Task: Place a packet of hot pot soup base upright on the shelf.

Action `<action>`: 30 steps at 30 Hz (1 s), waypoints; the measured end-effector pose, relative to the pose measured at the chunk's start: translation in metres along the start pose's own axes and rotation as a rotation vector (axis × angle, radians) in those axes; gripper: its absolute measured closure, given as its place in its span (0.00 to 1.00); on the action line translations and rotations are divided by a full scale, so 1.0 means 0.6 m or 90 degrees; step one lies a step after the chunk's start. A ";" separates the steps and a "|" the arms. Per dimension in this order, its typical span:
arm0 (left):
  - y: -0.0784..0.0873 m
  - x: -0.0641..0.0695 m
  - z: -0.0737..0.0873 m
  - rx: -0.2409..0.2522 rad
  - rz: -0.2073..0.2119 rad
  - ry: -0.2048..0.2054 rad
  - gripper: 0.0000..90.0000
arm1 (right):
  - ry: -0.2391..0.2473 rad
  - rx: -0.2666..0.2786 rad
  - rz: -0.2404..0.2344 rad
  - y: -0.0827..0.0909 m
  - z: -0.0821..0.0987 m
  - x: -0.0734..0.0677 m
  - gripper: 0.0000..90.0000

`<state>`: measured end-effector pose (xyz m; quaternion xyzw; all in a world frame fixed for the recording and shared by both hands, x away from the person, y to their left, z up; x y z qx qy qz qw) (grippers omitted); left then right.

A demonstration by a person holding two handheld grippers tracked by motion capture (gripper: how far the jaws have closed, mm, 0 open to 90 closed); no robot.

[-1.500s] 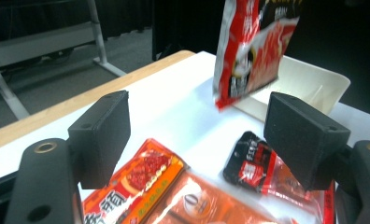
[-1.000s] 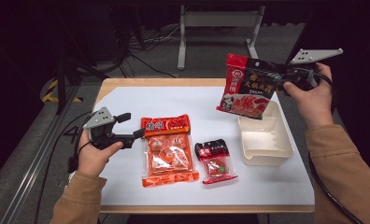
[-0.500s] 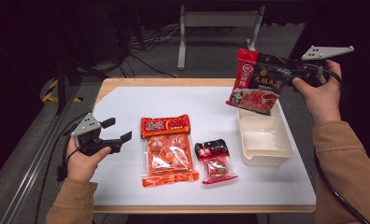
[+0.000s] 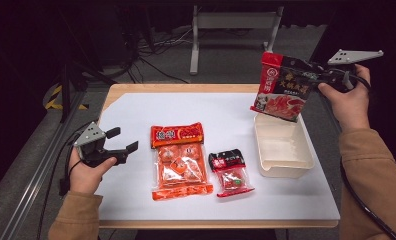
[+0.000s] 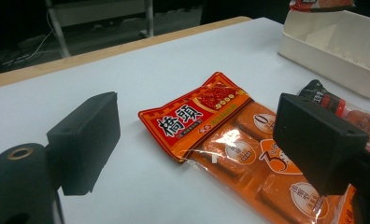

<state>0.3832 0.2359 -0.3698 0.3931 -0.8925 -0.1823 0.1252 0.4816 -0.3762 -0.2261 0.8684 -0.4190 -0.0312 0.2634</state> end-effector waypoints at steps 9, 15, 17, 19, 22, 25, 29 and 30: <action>-0.001 0.002 -0.001 0.000 0.008 -0.001 0.18 | 0.020 -0.004 0.007 -0.009 0.015 0.005 0.89; -0.002 0.003 0.000 -0.002 0.014 0.002 0.17 | 0.016 -0.014 0.006 -0.020 0.030 0.012 0.89; -0.001 0.003 0.000 0.001 0.014 0.004 0.17 | 0.016 -0.015 0.001 -0.023 0.034 0.013 0.89; -0.001 0.002 0.001 0.001 0.014 0.008 0.17 | 0.019 -0.015 -0.004 -0.026 0.038 0.014 0.89; -0.002 0.002 0.001 0.000 0.015 0.005 0.17 | 0.019 -0.016 -0.007 -0.027 0.040 0.014 0.89; -0.001 0.002 0.001 0.002 0.017 0.010 0.17 | 0.031 -0.028 -0.012 -0.028 0.043 0.015 0.89; -0.002 0.001 0.002 0.002 0.016 0.011 0.17 | 0.028 -0.035 -0.015 -0.032 0.052 0.016 0.89; -0.003 0.001 0.002 0.002 0.016 0.012 0.17 | 0.027 -0.036 -0.015 -0.033 0.055 0.017 0.89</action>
Point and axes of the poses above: each handheld gripper's, and its own axes: y roughly backward along the jaws, z roughly out of its underside, x roughly to its right, the point moved 1 cm from there along -y, roughly forward along the jaws, and after that the axes turned 2 degrees about -x, right-handed, at the moved point
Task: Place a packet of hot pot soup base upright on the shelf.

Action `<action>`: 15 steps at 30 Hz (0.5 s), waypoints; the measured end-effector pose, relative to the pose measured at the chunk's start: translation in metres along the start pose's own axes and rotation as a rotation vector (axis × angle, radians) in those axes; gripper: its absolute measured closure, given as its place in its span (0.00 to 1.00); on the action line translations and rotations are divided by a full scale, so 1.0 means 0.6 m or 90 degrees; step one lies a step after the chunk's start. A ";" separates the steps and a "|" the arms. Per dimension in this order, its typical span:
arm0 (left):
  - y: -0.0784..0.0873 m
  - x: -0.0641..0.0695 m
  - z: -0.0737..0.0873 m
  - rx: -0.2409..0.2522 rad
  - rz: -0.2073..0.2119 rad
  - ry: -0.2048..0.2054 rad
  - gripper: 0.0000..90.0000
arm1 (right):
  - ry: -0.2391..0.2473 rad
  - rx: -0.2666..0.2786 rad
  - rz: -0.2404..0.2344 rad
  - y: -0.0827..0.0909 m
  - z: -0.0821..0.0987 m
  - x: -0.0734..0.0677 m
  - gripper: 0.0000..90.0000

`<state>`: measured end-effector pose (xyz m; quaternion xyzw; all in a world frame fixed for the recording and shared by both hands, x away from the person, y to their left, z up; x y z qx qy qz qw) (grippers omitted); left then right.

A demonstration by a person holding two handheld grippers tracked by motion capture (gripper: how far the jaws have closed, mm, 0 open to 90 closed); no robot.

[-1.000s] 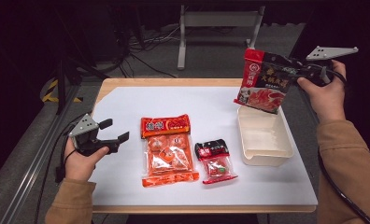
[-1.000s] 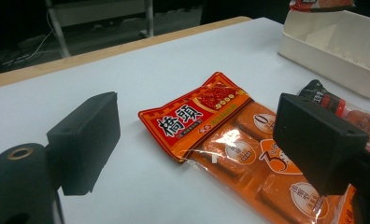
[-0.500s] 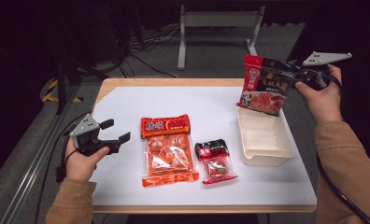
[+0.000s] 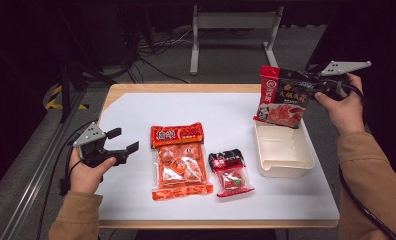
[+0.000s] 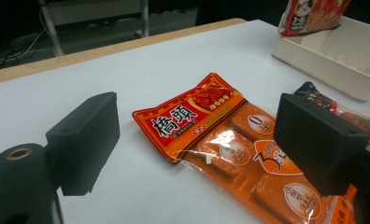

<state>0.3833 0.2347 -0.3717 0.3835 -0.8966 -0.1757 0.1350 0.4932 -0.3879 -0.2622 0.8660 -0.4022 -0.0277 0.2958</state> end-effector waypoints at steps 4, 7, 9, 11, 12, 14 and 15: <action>-0.002 0.001 0.000 -0.003 0.002 0.000 0.17 | -0.006 -0.002 -0.005 -0.007 0.008 0.002 0.89; -0.003 0.001 0.000 -0.005 0.000 -0.004 0.17 | -0.007 -0.014 -0.009 -0.012 0.008 0.000 0.89; -0.003 0.001 0.000 -0.004 0.000 -0.005 0.17 | -0.010 -0.019 -0.013 -0.015 0.009 0.000 0.89; -0.003 0.001 0.001 -0.004 0.000 -0.003 0.17 | -0.012 -0.023 -0.014 -0.019 0.009 -0.002 0.89; -0.003 0.001 0.001 -0.004 0.000 -0.004 0.17 | -0.012 -0.026 -0.014 -0.021 0.010 -0.003 0.89; -0.004 0.001 0.001 -0.004 0.000 -0.005 0.17 | -0.011 -0.030 -0.015 -0.026 0.011 -0.006 0.89; -0.004 0.002 0.001 -0.005 0.001 -0.003 0.17 | -0.013 -0.030 -0.018 -0.028 0.011 -0.007 0.89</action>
Point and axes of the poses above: each handheld gripper's, and its own axes: y roughly backward along the jaws, z roughly out of its underside, x roughly to its right, the point moved 1 cm from there along -y, roughly forward along the jaws, and after that the axes turned 2 degrees about -x, right-handed, at the moved point
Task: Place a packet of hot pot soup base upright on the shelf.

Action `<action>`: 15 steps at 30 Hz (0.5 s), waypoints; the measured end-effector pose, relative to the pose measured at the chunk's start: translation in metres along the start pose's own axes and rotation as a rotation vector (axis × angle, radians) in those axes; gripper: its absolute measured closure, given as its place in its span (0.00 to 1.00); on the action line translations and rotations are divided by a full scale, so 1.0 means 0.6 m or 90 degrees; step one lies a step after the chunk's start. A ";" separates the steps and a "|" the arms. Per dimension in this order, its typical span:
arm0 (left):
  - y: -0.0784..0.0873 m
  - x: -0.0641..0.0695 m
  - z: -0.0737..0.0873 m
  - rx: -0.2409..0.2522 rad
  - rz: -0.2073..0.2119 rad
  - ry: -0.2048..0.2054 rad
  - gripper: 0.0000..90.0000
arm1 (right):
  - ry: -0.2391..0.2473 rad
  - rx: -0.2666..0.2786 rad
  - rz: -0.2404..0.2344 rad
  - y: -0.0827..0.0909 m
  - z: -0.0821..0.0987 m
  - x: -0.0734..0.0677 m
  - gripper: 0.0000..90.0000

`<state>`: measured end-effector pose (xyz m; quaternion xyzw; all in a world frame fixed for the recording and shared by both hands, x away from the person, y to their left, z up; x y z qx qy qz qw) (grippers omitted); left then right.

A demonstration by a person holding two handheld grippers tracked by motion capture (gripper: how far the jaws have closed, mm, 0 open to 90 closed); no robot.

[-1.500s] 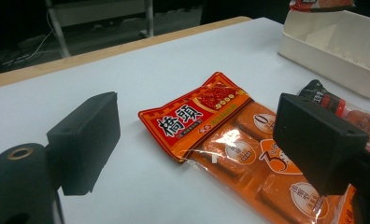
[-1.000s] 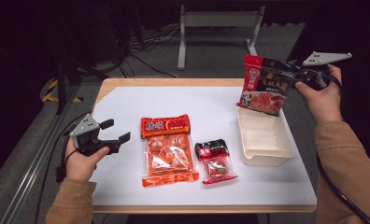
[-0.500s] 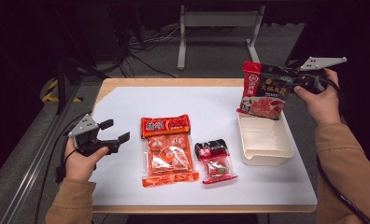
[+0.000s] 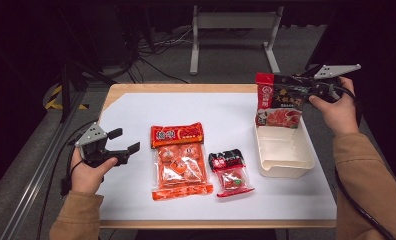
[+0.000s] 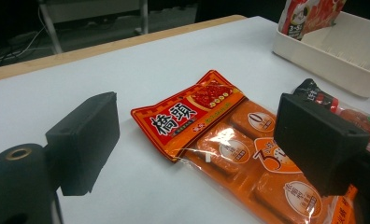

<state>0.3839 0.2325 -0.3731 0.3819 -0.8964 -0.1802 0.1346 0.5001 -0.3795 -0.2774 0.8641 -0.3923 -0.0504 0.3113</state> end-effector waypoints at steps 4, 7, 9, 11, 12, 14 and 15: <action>0.000 0.001 0.000 -0.002 0.001 0.001 0.17 | -0.008 0.002 -0.006 -0.010 -0.001 -0.003 0.89; 0.000 0.000 0.000 0.001 0.000 0.001 0.17 | -0.010 -0.005 -0.007 -0.015 0.000 -0.004 0.88; 0.000 -0.001 0.000 0.001 -0.001 -0.001 0.17 | -0.027 -0.033 -0.009 -0.029 0.020 0.002 0.89; 0.001 -0.001 0.000 0.001 -0.002 0.002 0.17 | -0.045 -0.022 -0.014 -0.029 0.028 0.006 0.89; 0.000 -0.001 0.001 -0.001 -0.002 0.003 0.17 | -0.067 -0.010 -0.021 -0.028 0.038 0.011 0.89; -0.002 -0.001 0.001 -0.003 -0.003 0.001 0.17 | -0.085 0.002 -0.028 -0.027 0.050 0.016 0.89; -0.004 -0.001 0.001 -0.005 -0.002 0.002 0.17 | -0.086 0.004 -0.028 -0.026 0.054 0.017 0.89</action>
Point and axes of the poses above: each handheld gripper's, and its own axes: y roughly backward along the jaws, z roughly out of its underside, x roughly to its right, the point moved 1 cm from there along -y, roughly forward along the jaws, and after that the axes turned 2 degrees about -x, right-handed, at the moved point
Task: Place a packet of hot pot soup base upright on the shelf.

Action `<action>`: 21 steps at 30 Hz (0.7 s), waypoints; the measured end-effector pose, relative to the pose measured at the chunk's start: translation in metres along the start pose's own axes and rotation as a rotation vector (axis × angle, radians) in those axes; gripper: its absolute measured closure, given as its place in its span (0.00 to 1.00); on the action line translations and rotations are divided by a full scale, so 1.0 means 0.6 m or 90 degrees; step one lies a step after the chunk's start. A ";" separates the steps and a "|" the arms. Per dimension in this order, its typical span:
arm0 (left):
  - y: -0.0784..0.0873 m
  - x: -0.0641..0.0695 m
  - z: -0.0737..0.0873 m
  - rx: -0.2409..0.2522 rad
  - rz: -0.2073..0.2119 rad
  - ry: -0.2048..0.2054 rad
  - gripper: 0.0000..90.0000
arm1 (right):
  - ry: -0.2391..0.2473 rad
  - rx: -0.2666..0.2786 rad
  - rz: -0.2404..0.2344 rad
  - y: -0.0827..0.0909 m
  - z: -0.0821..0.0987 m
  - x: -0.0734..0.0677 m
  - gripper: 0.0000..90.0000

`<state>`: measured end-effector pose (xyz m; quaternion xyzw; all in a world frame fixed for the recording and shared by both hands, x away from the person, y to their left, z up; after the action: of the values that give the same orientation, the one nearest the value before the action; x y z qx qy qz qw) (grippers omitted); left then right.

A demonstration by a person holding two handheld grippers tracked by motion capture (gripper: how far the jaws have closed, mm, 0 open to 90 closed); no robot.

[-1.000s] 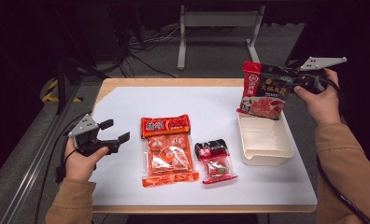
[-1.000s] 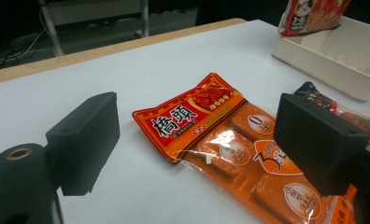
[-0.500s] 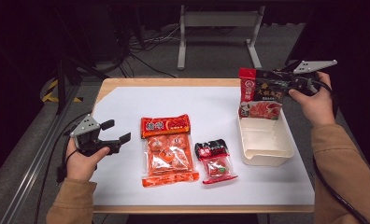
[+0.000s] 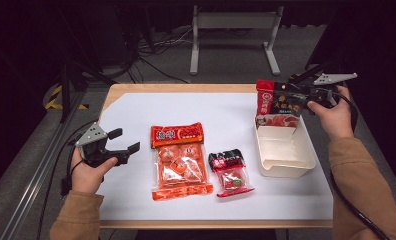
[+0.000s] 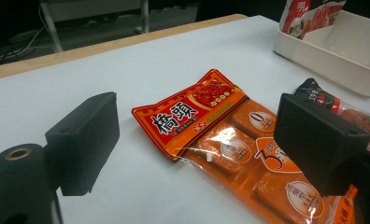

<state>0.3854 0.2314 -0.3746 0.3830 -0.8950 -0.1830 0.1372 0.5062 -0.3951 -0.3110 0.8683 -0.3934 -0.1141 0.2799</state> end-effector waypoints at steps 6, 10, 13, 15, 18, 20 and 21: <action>-0.008 0.007 -0.002 -0.006 0.006 -0.003 0.17 | -0.002 0.004 0.012 0.001 0.009 -0.004 0.89; -0.011 0.010 -0.003 -0.008 0.009 -0.006 0.17 | -0.017 0.016 0.015 0.002 0.019 -0.002 0.89; -0.012 0.010 -0.003 -0.011 0.010 -0.004 0.17 | -0.020 0.016 0.016 0.002 0.021 -0.001 0.89; -0.011 0.009 -0.003 -0.009 0.010 -0.006 0.17 | -0.021 0.014 0.018 0.002 0.020 -0.001 0.89; -0.012 0.007 -0.003 -0.007 0.007 -0.009 0.17 | -0.018 0.002 0.022 0.002 0.016 -0.001 0.87; -0.013 0.006 -0.002 -0.010 0.007 -0.012 0.17 | -0.007 -0.008 0.028 0.003 0.012 -0.002 0.83; -0.014 0.007 -0.001 -0.011 0.011 -0.001 0.17 | -0.005 -0.007 0.031 0.003 0.010 -0.003 0.81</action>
<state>0.3879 0.2228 -0.3772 0.3740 -0.8967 -0.1896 0.1414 0.5010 -0.3972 -0.3150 0.8562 -0.4152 -0.1130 0.2858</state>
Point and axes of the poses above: each handheld gripper's, and its own axes: y roughly backward along the jaws, z roughly out of its underside, x roughly to its right, the point moved 1 cm from there along -y, roughly forward along the jaws, and after that the axes turned 2 degrees about -x, right-handed, at the moved point
